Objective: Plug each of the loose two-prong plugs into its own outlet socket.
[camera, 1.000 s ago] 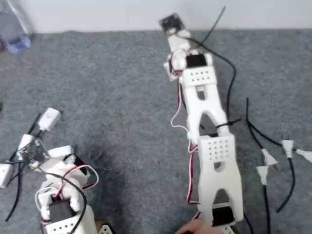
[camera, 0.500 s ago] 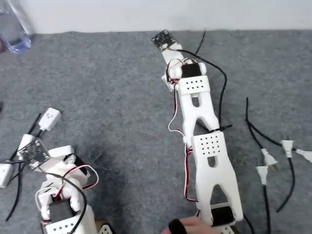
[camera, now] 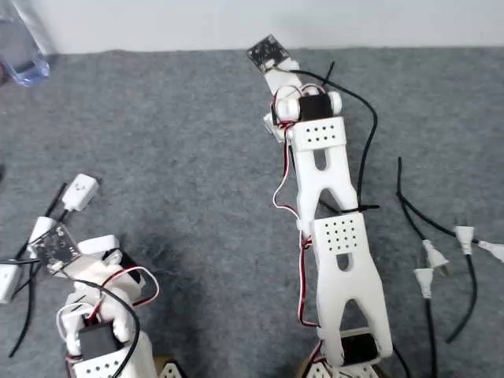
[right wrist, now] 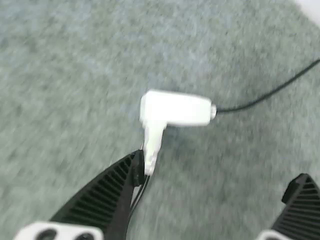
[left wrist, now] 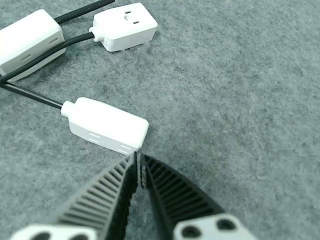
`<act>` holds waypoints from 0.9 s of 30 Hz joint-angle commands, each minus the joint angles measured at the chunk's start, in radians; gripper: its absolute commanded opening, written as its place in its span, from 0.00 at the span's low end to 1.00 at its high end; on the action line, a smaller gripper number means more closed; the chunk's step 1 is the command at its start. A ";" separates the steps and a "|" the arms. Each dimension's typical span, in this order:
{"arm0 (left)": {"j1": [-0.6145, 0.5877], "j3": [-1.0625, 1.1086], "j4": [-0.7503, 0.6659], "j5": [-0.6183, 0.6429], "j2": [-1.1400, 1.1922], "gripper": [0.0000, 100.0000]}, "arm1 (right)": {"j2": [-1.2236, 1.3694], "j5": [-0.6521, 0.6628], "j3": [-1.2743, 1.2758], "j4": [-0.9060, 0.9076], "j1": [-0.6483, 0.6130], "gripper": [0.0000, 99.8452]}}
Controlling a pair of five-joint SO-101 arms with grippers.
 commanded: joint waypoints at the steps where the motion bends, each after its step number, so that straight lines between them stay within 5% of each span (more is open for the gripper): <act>1: -0.003 -0.004 -0.006 -0.006 -0.009 0.01 | -0.137 0.009 -0.055 0.122 0.001 0.42; 9: -0.002 -0.004 -0.032 -0.006 -0.009 0.01 | -0.234 -0.043 0.071 0.217 0.001 0.42; 27: 0.061 -0.004 -0.061 -0.006 -0.008 0.01 | -0.949 -0.089 0.951 0.211 -0.097 0.42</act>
